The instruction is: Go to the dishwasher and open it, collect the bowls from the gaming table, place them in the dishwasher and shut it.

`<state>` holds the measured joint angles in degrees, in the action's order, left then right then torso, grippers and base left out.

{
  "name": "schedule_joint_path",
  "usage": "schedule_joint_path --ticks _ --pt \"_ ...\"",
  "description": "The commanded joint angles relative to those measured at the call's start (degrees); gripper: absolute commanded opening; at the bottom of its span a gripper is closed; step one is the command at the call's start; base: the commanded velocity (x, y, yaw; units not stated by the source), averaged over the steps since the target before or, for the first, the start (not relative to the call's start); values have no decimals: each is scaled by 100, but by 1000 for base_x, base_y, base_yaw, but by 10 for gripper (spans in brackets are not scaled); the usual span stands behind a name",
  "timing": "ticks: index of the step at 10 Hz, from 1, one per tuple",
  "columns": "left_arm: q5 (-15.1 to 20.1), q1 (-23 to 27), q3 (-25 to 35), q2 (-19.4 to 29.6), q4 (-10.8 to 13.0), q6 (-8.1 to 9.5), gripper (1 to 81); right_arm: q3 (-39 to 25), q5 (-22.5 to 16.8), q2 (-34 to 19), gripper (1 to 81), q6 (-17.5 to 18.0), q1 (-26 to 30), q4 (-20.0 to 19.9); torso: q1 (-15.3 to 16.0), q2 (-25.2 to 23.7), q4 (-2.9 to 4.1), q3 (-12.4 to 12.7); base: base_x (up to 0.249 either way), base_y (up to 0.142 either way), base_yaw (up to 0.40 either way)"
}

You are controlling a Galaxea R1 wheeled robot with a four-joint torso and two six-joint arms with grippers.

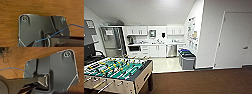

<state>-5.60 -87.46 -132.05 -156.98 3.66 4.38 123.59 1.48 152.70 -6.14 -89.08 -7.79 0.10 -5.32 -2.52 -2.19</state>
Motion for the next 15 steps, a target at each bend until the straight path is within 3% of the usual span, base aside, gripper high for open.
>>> schedule_joint_path --ticks 1,15 --pt "252 347 47 122 47 -7 811 -11 -306 -132 811 -36 324 49 0 0 0 0 229 0 0" --pt "217 347 47 122 12 19 811 103 -271 -114 811 -44 369 49 2 2 0 0 266 0 0"
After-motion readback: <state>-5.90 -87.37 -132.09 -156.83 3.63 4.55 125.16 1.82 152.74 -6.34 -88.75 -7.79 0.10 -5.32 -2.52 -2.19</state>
